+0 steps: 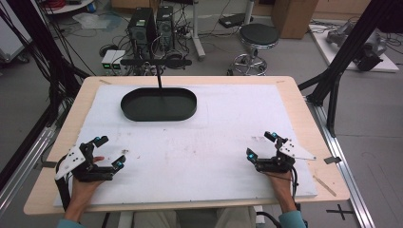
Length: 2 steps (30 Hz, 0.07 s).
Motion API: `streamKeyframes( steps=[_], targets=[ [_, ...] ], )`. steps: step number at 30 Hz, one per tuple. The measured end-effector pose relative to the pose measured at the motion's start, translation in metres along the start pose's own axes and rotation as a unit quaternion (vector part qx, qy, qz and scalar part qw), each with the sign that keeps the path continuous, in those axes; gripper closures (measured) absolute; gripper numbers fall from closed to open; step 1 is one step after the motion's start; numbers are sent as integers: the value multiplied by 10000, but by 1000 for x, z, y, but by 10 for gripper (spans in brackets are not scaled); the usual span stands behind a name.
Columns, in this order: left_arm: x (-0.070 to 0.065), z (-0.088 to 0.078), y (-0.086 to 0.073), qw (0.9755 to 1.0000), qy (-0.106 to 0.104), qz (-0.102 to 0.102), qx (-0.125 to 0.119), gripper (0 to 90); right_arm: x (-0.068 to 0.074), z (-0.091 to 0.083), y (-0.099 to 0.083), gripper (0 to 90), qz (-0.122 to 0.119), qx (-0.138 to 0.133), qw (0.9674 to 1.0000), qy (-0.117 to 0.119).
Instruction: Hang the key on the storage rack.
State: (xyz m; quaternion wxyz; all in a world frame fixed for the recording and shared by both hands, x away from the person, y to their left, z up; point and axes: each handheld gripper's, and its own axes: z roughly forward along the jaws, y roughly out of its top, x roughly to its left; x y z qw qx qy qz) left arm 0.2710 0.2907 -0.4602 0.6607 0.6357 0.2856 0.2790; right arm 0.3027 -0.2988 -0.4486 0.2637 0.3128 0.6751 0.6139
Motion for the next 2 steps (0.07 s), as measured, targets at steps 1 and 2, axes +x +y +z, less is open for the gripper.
streamKeyframes(
  steps=[1,2],
  targets=[
    [0,0,0,10000,1,6,1,17,1,0,0,4,21,16,10000,-7],
    [0,0,0,10000,4,-12,-4,17,1,0,0,4,33,17,10000,-8]
  ],
)
